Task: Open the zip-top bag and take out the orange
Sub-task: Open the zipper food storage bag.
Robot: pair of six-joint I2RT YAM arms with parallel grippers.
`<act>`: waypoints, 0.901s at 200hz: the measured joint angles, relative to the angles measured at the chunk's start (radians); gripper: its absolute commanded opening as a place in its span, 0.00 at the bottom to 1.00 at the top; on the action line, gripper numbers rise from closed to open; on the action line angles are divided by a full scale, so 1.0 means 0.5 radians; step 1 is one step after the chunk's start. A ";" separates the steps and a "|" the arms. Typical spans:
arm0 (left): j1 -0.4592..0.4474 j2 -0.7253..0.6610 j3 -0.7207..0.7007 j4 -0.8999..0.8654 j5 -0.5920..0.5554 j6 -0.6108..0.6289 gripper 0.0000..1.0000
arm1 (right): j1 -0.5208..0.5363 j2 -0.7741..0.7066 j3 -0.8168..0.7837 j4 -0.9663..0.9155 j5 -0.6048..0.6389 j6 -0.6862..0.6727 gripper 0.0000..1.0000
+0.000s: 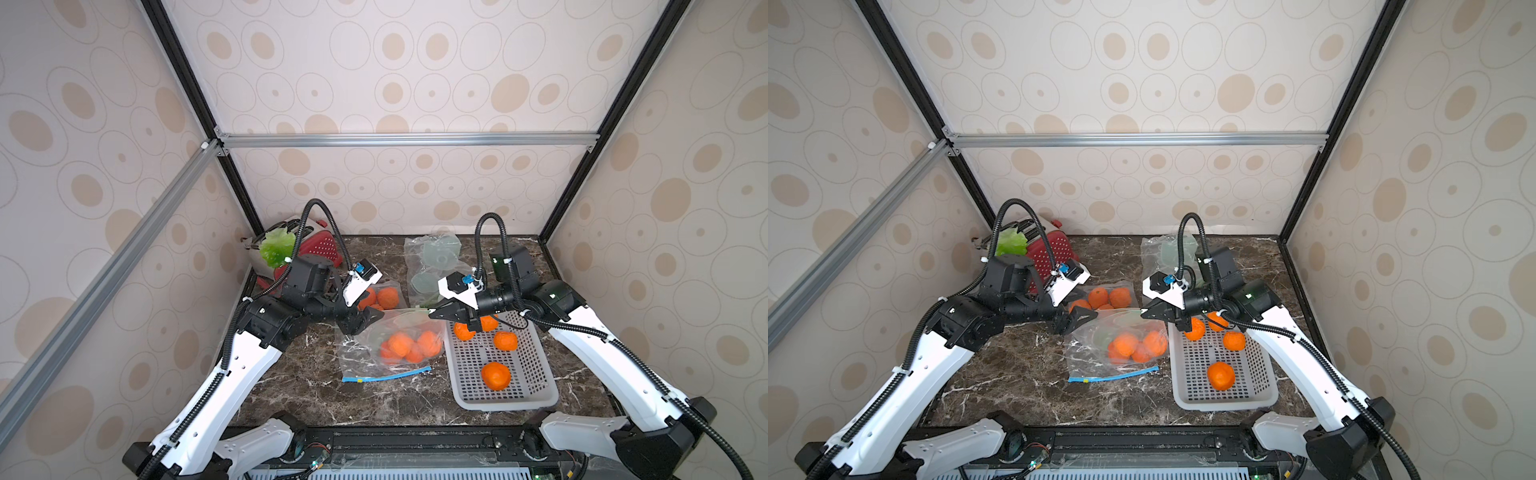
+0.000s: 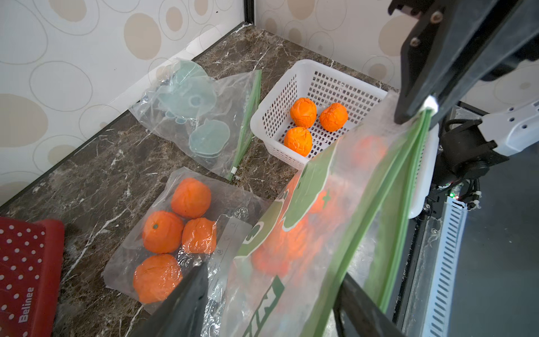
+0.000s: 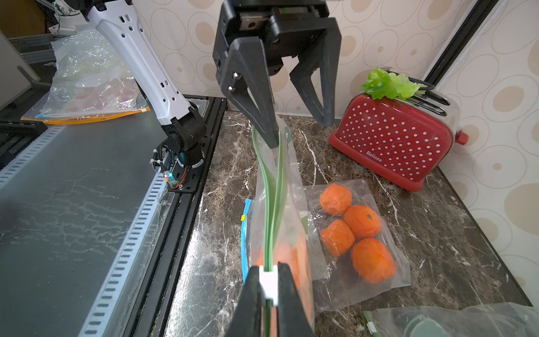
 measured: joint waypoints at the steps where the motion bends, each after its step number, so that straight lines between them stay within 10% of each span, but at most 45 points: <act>1: -0.001 0.002 -0.002 0.000 -0.002 0.000 0.66 | 0.000 0.000 0.000 0.000 0.000 0.000 0.02; 25: -0.014 0.005 -0.045 0.001 -0.023 0.002 0.58 | 0.005 -0.001 0.000 0.016 0.001 0.008 0.02; 54: -0.029 0.007 -0.076 0.030 -0.012 -0.031 0.18 | 0.010 -0.001 -0.001 0.027 0.005 0.022 0.05; 71: -0.034 0.008 -0.076 0.079 0.002 -0.074 0.02 | 0.014 -0.001 -0.009 0.043 0.007 0.038 0.25; 108: -0.040 -0.044 -0.076 0.150 -0.137 -0.176 0.00 | 0.016 -0.082 -0.174 0.257 0.061 0.153 0.63; 180: -0.041 -0.381 0.327 -0.233 -1.008 -0.330 0.00 | 0.016 -0.307 -0.352 0.829 0.294 0.501 0.66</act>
